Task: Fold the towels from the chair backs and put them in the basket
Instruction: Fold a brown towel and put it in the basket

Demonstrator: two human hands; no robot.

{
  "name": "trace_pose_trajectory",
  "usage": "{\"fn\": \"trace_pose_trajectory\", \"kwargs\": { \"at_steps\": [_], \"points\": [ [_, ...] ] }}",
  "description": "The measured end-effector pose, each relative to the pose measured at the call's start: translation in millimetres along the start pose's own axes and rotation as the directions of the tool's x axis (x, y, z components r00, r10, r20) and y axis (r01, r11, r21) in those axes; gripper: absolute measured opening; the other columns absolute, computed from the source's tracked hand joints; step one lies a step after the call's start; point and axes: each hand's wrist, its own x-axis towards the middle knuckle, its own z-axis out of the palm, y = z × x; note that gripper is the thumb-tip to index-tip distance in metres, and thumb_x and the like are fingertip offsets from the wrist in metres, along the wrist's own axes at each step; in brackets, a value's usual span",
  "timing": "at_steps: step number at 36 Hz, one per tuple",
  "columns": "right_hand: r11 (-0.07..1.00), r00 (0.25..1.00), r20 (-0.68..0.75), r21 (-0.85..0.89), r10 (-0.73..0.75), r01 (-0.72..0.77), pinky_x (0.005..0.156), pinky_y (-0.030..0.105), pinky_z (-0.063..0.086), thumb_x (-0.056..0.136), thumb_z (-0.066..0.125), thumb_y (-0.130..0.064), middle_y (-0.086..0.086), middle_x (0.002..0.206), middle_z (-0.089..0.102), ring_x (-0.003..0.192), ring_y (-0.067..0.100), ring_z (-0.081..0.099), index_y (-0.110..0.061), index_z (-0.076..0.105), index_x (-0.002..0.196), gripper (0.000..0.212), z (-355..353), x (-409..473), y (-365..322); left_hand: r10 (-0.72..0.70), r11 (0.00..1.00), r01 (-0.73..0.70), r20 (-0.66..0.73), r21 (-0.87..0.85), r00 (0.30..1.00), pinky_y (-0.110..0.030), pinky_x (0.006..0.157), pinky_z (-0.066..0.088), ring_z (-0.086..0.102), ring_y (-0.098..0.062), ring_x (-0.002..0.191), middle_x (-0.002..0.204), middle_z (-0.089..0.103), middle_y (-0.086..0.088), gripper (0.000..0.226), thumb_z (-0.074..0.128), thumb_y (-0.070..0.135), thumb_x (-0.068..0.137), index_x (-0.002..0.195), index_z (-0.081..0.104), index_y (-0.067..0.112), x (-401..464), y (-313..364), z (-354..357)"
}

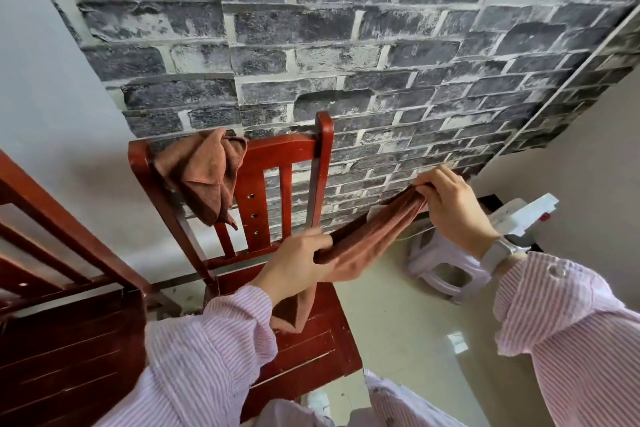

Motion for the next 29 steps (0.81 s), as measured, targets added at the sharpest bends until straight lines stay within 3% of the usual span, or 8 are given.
{"fn": "trace_pose_trajectory", "kwargs": {
  "at_steps": [3, 6, 9, 13, 16, 18, 23, 29],
  "points": [
    [0.998, 0.998, -0.021, 0.027, 0.056, -0.055, 0.076, 0.045, 0.049, 0.085, 0.052, 0.004, 0.017, 0.085, 0.060, 0.079, 0.034, 0.058, 0.003, 0.061, 0.088, 0.010, 7, 1, 7, -0.047, 0.997, 0.053, 0.086, -0.061, 0.995, -0.025, 0.059, 0.035, 0.041, -0.006, 0.062, 0.069, 0.043, 0.009, 0.027, 0.068, 0.039, 0.077, 0.068, 0.059, 0.015, 1, 5, -4],
    [0.992, 0.992, -0.035, 0.044, 0.119, -0.117, 0.079, 0.042, 0.047, 0.086, 0.051, 0.004, 0.019, 0.090, 0.061, 0.084, 0.035, 0.058, 0.004, 0.061, 0.090, 0.011, 14, 0, 13, -0.100, 0.984, 0.124, 0.175, -0.132, 0.980, -0.026, 0.063, 0.036, 0.045, -0.007, 0.065, 0.070, 0.048, 0.010, 0.020, 0.071, 0.035, 0.077, 0.068, 0.060, 0.020, 0, 11, -4],
    [0.990, 0.991, -0.034, 0.069, 0.128, -0.125, 0.077, 0.041, 0.047, 0.085, 0.052, 0.005, 0.018, 0.090, 0.060, 0.083, 0.035, 0.058, 0.004, 0.061, 0.089, 0.010, 21, -2, 16, -0.175, 0.949, 0.242, 0.300, -0.201, 0.938, -0.025, 0.072, 0.040, 0.054, -0.012, 0.078, 0.081, 0.059, 0.002, 0.030, 0.063, 0.041, 0.082, 0.081, 0.066, 0.010, -3, 10, -3],
    [0.987, 0.991, -0.042, 0.102, 0.127, -0.122, 0.075, 0.039, 0.047, 0.085, 0.052, 0.005, 0.016, 0.087, 0.060, 0.080, 0.032, 0.057, 0.003, 0.060, 0.087, 0.009, 26, -5, 19, -0.245, 0.857, 0.372, 0.352, -0.356, 0.903, -0.028, 0.076, 0.035, 0.050, -0.011, 0.079, 0.080, 0.053, -0.003, 0.054, 0.046, 0.048, 0.090, 0.088, 0.062, -0.004, -7, 7, -5],
    [0.987, 0.990, -0.039, 0.099, 0.133, -0.129, 0.075, 0.038, 0.047, 0.086, 0.052, 0.004, 0.016, 0.086, 0.060, 0.080, 0.033, 0.058, 0.003, 0.061, 0.087, 0.009, 28, -6, 22, -0.226, 0.908, 0.329, 0.355, -0.261, 0.907, -0.014, 0.073, 0.036, 0.051, 0.003, 0.072, 0.077, 0.057, 0.010, 0.025, 0.052, 0.031, 0.092, 0.076, 0.065, 0.017, -5, 7, -6],
    [0.989, 0.992, -0.029, 0.089, 0.121, -0.118, 0.075, 0.037, 0.046, 0.086, 0.052, 0.003, 0.017, 0.087, 0.060, 0.080, 0.034, 0.058, 0.003, 0.062, 0.088, 0.009, 28, -7, 23, -0.215, 0.955, 0.269, 0.341, -0.122, 0.915, -0.012, 0.070, 0.035, 0.051, 0.004, 0.073, 0.077, 0.053, 0.017, 0.019, 0.056, 0.032, 0.089, 0.073, 0.062, 0.025, -2, 8, -7],
    [0.990, 0.993, -0.035, 0.084, 0.113, -0.110, 0.076, 0.043, 0.050, 0.087, 0.046, -0.005, 0.016, 0.088, 0.059, 0.082, 0.034, 0.058, 0.001, 0.061, 0.090, 0.016, 28, -8, 28, -0.197, 0.973, 0.142, 0.340, 0.180, 0.920, -0.034, 0.072, 0.045, 0.052, -0.013, 0.078, 0.086, 0.054, 0.003, 0.021, 0.054, 0.039, 0.087, 0.082, 0.061, 0.020, 1, -1, -10],
    [0.989, 0.990, -0.073, 0.097, 0.119, -0.112, 0.077, 0.046, 0.050, 0.088, 0.046, -0.005, 0.015, 0.089, 0.060, 0.083, 0.034, 0.058, 0.000, 0.061, 0.090, 0.016, 19, -5, 35, -0.115, 0.981, 0.085, 0.169, 0.174, 0.979, -0.016, 0.059, 0.036, 0.050, -0.008, 0.066, 0.075, 0.052, 0.005, 0.027, 0.056, 0.034, 0.086, 0.073, 0.062, 0.011, -9, -14, -15]
  ]
}}
